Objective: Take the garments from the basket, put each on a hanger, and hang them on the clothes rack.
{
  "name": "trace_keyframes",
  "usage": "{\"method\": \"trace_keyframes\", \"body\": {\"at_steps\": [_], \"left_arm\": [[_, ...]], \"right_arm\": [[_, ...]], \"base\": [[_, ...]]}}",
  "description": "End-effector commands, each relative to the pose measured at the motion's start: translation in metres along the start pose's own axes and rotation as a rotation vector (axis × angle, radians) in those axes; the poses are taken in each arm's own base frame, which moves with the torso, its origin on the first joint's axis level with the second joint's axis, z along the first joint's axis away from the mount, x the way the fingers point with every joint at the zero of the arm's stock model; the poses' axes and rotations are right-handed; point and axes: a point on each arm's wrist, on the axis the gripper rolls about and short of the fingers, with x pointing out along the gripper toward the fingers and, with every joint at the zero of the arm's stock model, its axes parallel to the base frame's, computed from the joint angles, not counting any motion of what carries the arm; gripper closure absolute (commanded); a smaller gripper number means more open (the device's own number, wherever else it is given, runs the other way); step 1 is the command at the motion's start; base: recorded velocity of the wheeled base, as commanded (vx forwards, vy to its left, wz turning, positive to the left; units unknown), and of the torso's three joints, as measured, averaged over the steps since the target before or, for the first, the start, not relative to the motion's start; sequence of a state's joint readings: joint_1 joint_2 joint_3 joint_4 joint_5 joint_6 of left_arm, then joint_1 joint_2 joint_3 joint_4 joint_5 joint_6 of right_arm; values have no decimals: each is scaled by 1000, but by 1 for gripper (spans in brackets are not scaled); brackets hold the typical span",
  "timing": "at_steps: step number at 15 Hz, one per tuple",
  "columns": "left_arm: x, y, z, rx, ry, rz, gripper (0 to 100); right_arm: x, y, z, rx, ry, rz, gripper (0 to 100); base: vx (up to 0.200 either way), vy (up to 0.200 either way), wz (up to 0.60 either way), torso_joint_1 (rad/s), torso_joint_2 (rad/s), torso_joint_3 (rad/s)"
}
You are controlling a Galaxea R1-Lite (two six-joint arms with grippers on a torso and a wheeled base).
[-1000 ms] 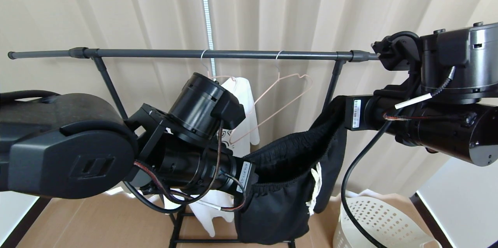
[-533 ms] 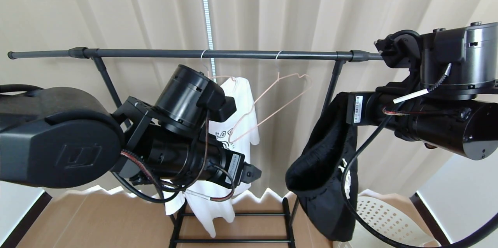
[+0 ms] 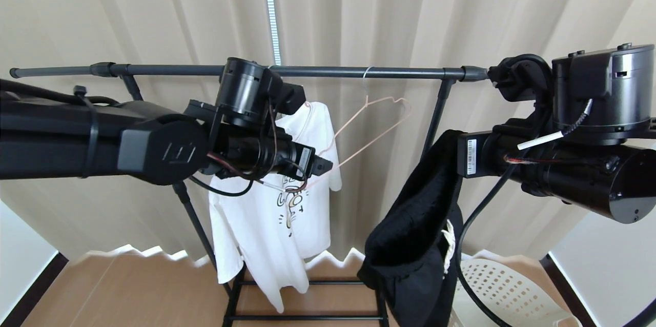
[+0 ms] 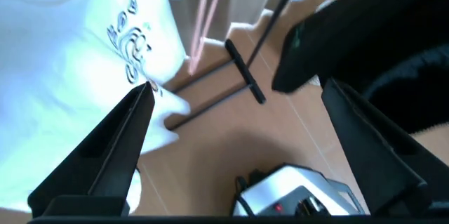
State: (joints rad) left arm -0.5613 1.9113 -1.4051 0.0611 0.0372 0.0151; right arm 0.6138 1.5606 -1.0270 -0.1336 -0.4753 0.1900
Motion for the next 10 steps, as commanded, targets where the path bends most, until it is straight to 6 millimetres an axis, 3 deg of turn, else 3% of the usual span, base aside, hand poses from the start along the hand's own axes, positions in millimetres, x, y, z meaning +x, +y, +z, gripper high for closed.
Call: {"method": "trace_keyframes", "body": {"at_steps": [1, 4, 10], "left_arm": [[41, 5, 6, 17, -1, 12, 0], [62, 4, 18, 64, -40, 10, 0], [100, 1, 23, 120, -70, 8, 0]], "right_arm": [[2, 0, -2, -10, 7, -2, 100], [3, 1, -3, -14, 4, -1, 100], [2, 1, -1, -11, -2, 0, 100]], "base": [[0, 0, 0, 0, 0, 0], [0, 0, 0, 0, 0, 0], [0, 0, 0, 0, 0, 0]]}}
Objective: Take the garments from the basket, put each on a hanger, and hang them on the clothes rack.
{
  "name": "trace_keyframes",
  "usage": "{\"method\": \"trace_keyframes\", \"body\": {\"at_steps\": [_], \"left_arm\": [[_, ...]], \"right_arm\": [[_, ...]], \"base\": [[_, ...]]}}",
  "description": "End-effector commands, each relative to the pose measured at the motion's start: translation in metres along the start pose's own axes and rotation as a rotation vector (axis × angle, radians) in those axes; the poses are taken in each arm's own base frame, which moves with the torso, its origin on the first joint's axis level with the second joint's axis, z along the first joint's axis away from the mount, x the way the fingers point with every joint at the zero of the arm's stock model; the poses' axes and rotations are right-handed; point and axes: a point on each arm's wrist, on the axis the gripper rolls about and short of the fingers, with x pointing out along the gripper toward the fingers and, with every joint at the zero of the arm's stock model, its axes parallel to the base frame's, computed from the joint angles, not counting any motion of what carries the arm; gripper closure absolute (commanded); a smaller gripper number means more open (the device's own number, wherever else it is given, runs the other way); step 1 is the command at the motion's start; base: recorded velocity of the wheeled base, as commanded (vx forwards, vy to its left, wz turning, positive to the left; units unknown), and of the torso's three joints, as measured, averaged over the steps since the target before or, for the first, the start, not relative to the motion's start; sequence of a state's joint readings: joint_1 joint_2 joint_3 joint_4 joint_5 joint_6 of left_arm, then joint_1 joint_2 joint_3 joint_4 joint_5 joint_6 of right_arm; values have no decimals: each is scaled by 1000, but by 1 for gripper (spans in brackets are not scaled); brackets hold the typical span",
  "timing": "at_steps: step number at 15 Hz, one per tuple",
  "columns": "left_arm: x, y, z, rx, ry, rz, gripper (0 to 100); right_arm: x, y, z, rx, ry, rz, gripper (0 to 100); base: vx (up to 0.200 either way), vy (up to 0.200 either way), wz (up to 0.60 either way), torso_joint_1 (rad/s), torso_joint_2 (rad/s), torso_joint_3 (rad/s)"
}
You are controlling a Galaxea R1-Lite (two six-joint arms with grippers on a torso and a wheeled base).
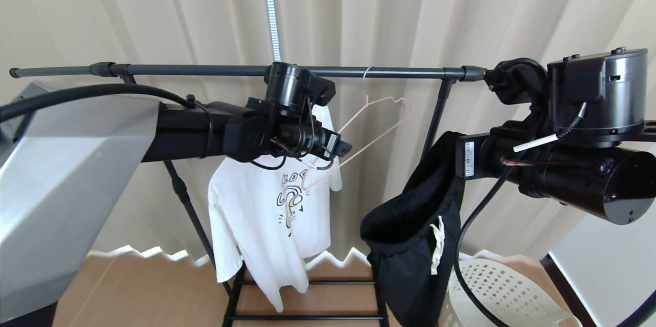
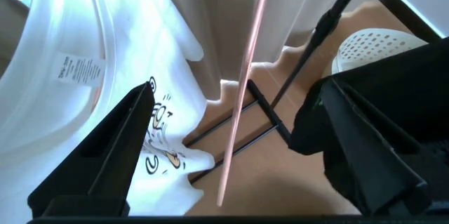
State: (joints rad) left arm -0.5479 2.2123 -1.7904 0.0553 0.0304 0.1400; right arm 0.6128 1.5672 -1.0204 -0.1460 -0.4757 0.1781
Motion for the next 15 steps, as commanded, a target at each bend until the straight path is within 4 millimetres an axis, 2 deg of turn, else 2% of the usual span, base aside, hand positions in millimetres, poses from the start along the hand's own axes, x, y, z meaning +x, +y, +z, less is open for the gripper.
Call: {"method": "trace_keyframes", "body": {"at_steps": [1, 9, 15], "left_arm": [[22, -4, -8, 8, 16, -6, 0], [53, -2, -9, 21, -19, 6, 0], [60, -2, -16, 18, 1, 5, 0]], "right_arm": [[0, 0, 0, 0, -2, 1, 100], [5, 2, -2, -3, 4, -1, 100], [6, 2, -2, -4, 5, -1, 100]], "base": [[0, 0, 0, 0, 0, 0], [0, 0, 0, 0, 0, 0], [0, 0, 0, 0, 0, 0]]}}
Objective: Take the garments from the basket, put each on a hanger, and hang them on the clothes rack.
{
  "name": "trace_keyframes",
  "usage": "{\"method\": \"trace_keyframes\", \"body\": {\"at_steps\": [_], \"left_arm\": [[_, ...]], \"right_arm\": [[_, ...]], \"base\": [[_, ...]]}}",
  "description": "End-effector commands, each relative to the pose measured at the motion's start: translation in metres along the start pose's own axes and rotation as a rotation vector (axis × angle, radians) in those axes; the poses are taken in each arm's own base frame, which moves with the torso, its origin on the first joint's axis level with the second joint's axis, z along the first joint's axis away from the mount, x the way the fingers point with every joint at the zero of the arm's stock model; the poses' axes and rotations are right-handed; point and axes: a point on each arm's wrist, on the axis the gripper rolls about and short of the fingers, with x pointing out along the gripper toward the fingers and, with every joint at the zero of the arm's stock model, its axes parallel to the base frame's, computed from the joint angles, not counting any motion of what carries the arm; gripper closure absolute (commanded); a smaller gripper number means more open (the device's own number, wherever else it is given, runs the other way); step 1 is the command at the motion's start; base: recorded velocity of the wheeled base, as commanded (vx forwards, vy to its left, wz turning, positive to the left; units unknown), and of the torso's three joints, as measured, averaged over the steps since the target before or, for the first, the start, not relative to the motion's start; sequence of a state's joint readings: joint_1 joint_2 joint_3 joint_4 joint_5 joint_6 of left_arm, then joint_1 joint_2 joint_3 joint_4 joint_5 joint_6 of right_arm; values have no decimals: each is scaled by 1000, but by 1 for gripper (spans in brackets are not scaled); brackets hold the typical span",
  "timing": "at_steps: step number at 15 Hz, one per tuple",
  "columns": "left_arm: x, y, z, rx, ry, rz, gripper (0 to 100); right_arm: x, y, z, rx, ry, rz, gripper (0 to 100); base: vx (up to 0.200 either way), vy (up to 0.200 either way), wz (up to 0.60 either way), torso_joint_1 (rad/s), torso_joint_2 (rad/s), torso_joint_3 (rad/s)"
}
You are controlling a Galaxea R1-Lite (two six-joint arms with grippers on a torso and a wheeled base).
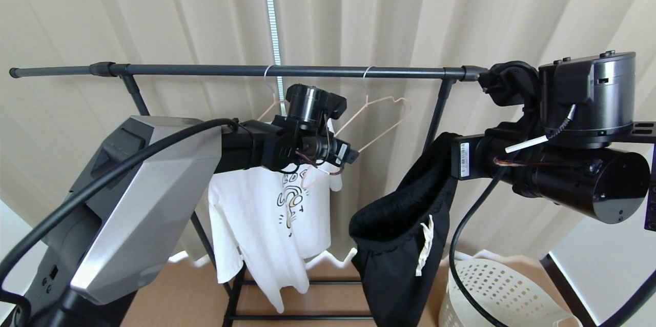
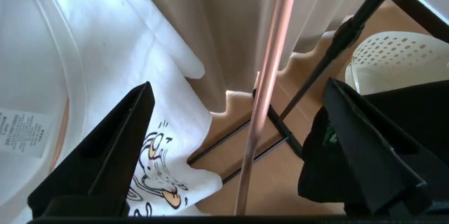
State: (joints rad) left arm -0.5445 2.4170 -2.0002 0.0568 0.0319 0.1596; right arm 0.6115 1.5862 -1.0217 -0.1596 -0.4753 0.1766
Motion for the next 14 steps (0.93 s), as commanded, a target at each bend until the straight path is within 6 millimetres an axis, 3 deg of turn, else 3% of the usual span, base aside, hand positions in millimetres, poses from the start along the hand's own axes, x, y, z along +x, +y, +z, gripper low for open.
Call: {"method": "trace_keyframes", "body": {"at_steps": [1, 2, 3, 14], "left_arm": [[1, 0, -1, 0, 4, 0, 0], [1, 0, -1, 2, 4, 1, 0], [1, 0, -1, 0, 2, 1, 100], [-11, 0, 11, -22, -30, 2, 100]], "right_arm": [[0, 0, 0, -1, 1, 0, 100], [0, 0, 0, -1, 1, 0, 100], [0, 0, 0, -1, 1, 0, 100], [0, 0, -1, 0, 3, 0, 100]], "base": [[0, 0, 0, 0, 0, 0], [0, 0, 0, 0, 0, 0], [0, 0, 0, 0, 0, 0], [0, 0, 0, 0, 0, 0]]}}
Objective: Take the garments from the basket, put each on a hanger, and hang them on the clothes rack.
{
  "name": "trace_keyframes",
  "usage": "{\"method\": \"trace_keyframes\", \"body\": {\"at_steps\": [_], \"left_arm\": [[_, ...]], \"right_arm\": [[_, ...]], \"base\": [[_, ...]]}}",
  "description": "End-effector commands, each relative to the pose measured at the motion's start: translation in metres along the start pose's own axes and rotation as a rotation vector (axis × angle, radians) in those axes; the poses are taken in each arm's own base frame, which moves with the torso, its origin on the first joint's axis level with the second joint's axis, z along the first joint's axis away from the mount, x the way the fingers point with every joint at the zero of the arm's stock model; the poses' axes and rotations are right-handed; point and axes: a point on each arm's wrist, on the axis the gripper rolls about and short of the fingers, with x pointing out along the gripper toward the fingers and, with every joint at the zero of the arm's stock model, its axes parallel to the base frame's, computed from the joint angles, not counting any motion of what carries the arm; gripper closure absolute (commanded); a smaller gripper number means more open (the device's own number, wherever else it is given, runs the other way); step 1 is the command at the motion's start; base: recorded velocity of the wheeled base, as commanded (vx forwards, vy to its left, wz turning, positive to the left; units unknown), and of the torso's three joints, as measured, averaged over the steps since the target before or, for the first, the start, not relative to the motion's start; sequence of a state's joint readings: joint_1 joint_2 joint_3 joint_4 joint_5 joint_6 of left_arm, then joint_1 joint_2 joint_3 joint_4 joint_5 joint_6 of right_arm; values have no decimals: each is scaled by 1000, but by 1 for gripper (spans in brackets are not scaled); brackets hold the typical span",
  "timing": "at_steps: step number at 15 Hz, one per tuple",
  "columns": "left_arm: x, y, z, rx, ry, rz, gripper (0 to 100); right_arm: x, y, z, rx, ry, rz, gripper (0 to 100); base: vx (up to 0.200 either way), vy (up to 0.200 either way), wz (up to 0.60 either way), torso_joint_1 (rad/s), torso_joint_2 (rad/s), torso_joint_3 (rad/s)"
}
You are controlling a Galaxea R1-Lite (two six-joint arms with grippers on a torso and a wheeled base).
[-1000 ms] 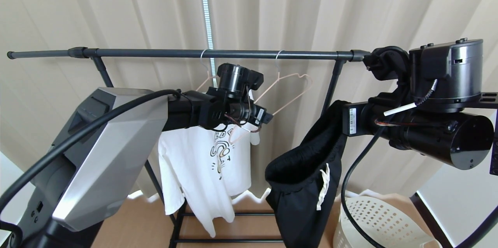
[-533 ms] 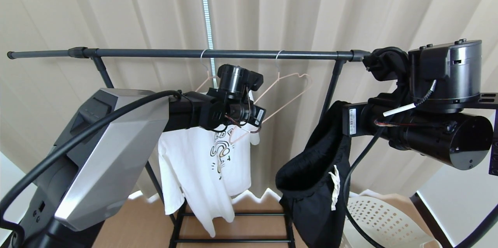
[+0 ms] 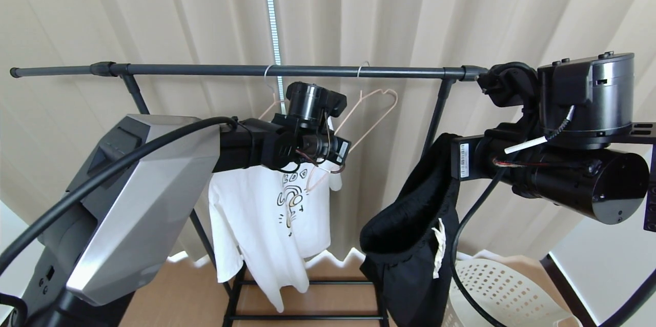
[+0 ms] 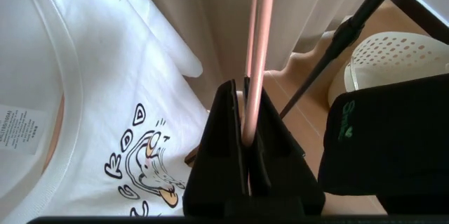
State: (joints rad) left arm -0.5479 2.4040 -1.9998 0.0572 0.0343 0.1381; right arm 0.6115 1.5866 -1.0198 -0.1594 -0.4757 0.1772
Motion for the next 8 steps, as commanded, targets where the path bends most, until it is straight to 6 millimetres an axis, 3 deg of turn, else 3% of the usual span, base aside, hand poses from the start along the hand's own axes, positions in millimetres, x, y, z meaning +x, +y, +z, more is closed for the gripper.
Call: {"method": "trace_keyframes", "body": {"at_steps": [1, 5, 8], "left_arm": [[-10, 0, 11, -6, -29, 1, 100], [-26, 1, 24, -44, -62, 0, 100], [-46, -6, 23, -42, -38, -18, 100]], "right_arm": [[0, 0, 0, 0, 1, 1, 100], [-1, 0, 0, 0, -2, 1, 100], [-2, -1, 2, 3, -8, 2, 100]], "base": [[0, 0, 0, 0, 0, 0], [0, 0, 0, 0, 0, 0], [0, 0, 0, 0, 0, 0]]}}
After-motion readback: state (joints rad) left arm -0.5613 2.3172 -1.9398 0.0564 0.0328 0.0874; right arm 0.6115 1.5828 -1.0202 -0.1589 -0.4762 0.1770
